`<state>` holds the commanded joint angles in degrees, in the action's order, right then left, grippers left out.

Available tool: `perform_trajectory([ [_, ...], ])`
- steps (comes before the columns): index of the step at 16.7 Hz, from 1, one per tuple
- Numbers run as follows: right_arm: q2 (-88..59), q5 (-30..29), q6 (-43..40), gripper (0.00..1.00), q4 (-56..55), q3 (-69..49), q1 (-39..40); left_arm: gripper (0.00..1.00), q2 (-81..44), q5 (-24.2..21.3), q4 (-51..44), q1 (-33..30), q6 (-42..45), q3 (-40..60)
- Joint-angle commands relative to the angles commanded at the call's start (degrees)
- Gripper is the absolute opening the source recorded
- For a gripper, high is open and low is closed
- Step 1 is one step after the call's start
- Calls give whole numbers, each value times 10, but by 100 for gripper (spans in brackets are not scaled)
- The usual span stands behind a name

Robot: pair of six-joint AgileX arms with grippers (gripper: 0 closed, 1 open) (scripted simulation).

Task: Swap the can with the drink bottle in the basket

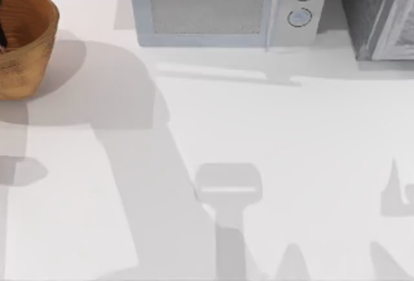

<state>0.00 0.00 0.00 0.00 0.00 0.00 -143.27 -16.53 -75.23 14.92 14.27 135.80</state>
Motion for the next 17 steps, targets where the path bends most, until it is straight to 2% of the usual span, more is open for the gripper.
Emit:
perform_trajectory([
  [8,0,0,0,100,0,0,0,100,-6,0,5,-4,-2,0],
  [17,0,0,0,100,0,0,0,100,-29,1,113,-18,-18,-82],
])
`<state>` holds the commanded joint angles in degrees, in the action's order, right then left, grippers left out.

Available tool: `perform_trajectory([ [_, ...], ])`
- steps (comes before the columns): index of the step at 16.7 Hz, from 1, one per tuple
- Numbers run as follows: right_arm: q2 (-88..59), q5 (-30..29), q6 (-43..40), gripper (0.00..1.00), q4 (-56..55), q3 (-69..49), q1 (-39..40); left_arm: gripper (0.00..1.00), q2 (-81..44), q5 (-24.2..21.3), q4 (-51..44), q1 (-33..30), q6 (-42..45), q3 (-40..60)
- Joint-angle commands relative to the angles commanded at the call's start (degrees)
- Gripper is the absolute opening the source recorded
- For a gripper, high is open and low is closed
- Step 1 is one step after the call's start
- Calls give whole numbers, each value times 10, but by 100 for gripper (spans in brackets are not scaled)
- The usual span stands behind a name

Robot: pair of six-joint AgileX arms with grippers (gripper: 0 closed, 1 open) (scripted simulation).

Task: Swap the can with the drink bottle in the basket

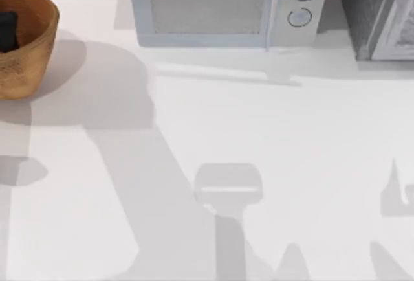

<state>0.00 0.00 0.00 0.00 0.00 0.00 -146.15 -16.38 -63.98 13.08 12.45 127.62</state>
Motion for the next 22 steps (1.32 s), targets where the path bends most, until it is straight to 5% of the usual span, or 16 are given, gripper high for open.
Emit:
perform_trajectory([
  [3,0,0,0,100,0,0,0,100,0,0,0,0,0,0],
  [16,0,0,0,100,0,0,0,2,0,0,0,0,0,0],
  [22,0,0,0,100,0,0,0,0,0,0,0,0,0,0],
])
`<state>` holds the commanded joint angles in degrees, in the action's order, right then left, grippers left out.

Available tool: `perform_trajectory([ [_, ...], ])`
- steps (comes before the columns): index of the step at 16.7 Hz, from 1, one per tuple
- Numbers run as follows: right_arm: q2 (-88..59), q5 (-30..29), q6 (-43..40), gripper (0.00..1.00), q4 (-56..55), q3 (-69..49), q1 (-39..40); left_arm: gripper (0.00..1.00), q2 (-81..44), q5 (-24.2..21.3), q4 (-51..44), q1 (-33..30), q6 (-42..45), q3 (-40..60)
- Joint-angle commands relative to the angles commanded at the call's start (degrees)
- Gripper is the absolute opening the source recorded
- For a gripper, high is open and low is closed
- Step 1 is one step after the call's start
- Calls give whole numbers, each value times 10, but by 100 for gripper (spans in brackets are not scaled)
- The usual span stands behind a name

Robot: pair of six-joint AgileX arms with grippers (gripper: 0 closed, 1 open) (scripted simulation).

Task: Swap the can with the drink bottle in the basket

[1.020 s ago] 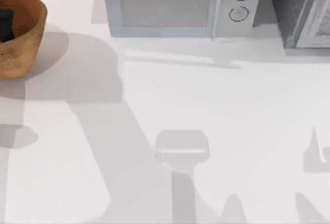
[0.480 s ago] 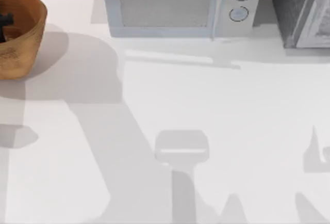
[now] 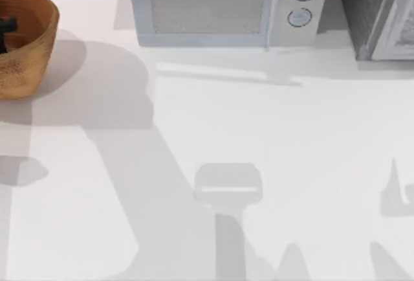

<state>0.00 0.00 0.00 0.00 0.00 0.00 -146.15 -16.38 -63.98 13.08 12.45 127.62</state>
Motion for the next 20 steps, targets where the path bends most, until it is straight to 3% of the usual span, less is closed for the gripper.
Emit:
perform_trajectory([
  [6,0,0,0,100,0,0,0,0,55,1,9,0,-4,-39],
  [9,0,0,0,100,0,0,0,0,124,19,57,2,-16,-108],
  [14,0,0,0,100,0,0,0,0,355,63,198,-7,-38,-329],
  [20,0,0,0,100,0,0,0,0,766,114,393,-41,-64,-683],
])
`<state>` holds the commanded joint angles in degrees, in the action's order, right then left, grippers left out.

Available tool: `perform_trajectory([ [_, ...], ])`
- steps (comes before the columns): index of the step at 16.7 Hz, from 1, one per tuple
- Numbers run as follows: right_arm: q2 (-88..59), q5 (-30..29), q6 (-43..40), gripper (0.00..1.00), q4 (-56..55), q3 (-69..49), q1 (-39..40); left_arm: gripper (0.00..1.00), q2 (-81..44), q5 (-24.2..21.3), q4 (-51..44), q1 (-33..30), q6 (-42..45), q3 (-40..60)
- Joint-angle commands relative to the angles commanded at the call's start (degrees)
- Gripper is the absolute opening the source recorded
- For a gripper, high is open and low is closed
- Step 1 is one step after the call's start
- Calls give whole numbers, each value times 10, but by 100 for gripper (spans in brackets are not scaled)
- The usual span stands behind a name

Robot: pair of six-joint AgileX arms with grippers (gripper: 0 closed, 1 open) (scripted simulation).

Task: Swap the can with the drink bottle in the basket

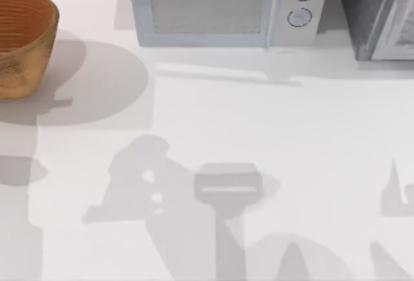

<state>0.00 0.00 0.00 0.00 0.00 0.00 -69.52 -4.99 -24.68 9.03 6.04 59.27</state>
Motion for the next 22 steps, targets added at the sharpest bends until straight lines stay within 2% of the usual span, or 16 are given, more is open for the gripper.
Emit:
perform_trajectory([
  [6,0,0,0,100,0,0,0,0,395,35,153,-45,-30,-336],
  [11,0,0,0,100,0,0,0,0,620,48,226,-77,-52,-529],
  [15,0,0,0,100,0,0,0,0,692,50,246,-90,-60,-590],
  [22,0,0,0,100,0,0,0,0,688,49,247,-88,-59,-592],
])
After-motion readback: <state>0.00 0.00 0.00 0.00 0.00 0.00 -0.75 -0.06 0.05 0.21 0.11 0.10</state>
